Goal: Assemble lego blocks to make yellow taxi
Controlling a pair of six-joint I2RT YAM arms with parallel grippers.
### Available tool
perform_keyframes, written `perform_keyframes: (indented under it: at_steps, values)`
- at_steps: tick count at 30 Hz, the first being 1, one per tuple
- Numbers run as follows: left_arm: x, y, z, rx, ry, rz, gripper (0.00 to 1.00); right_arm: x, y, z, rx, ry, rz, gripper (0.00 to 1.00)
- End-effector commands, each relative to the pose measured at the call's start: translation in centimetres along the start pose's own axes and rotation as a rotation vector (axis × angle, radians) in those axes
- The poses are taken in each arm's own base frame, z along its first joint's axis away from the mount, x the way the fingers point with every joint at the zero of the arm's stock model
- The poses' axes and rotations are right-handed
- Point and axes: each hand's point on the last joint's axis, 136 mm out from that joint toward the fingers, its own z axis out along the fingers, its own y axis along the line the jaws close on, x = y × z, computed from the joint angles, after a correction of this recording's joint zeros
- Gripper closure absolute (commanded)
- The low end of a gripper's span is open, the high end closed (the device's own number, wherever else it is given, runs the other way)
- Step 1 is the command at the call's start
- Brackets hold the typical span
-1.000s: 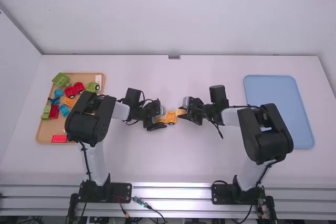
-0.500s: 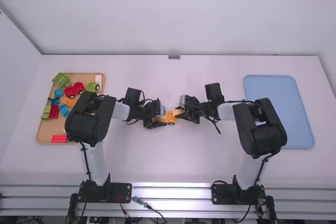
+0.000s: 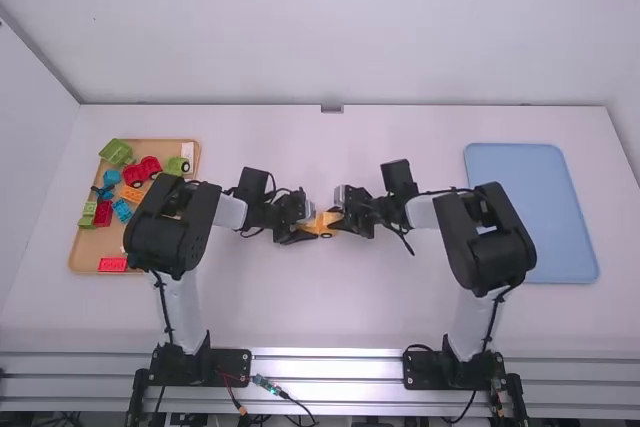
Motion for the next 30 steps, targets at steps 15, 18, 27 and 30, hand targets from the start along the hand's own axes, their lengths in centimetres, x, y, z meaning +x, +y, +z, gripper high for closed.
perform_keyframes:
  at_steps: [15, 18, 27, 30]
  values:
    - [-0.3, 0.0, 0.0, -0.034, -0.025, -0.023, 0.98, -0.1, -0.3, 0.5, -0.005, 0.006, -0.004, 0.91]
    - [-0.1, -0.3, -0.1, -0.055, -0.006, -0.006, 0.98, 0.0, -0.3, 0.5, -0.002, 0.011, -0.003, 0.9]
    - [0.2, -1.3, 0.0, -0.05, -0.001, -0.038, 0.98, 0.2, 0.1, 0.6, -0.011, 0.015, 0.005, 0.9]
    - [0.0, -1.5, 0.3, -0.041, 0.001, -0.03, 0.98, 0.3, 0.6, 0.9, -0.021, 0.018, 0.006, 0.9]
